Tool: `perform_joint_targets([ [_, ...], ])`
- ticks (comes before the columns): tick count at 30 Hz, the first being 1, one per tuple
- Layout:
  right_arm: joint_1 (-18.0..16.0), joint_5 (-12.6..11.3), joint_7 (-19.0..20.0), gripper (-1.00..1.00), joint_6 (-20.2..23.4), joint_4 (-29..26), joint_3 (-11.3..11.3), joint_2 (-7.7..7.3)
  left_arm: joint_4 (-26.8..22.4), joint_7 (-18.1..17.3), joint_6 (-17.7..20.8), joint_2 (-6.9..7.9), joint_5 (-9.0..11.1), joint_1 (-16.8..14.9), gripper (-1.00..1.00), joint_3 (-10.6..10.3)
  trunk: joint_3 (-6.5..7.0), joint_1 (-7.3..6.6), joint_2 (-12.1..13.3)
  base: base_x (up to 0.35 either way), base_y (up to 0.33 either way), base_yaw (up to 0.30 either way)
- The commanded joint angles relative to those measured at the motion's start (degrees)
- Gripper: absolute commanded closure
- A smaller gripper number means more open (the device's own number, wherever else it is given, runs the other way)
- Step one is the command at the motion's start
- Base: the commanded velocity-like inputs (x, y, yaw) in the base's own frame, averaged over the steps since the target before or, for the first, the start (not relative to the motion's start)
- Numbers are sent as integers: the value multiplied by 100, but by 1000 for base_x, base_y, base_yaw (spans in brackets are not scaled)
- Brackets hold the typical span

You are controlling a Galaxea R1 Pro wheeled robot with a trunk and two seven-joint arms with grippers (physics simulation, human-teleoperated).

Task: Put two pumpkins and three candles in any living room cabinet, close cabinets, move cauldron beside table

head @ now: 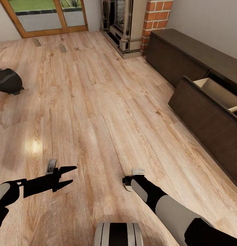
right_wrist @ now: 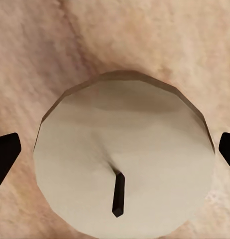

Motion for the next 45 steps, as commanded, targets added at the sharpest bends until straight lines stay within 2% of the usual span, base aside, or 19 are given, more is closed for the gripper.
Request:
perform_joint_targets([
  [1,-7,-50,-49,-100,11,-9,40,-5,-4,54,3,4,62,-3,-100,-4,-4,-1,-2,0,0,0],
  [3,-5,-50,-49,-100,12,-9,40,-5,-4,54,3,4,63,-2,-100,-4,-4,-1,-2,0,0,0],
  [8,-5,-48,-49,-100,11,-9,40,-4,-1,55,3,4,55,-3,-100,-4,-114,12,-8,0,0,0],
  [21,-4,-41,-49,-100,11,-9,40,-5,-1,57,3,4,48,-3,-100,-4,-114,12,-8,0,0,0],
  [25,-6,-41,-49,-100,8,-9,40,-5,-3,57,3,4,49,-3,-100,-4,-203,22,-14,0,0,0],
  [33,-6,-44,-49,-100,10,-9,40,-3,-1,52,3,4,46,-3,-100,-4,-203,22,-14,0,0,0],
  [34,-7,-46,-49,100,11,-9,40,-4,1,52,3,4,46,-3,-100,-4,-203,22,-14,0,0,0],
  [45,-8,-41,-49,100,9,-9,40,-5,4,54,3,4,53,-3,-100,-4,-203,22,-14,0,0,0],
])
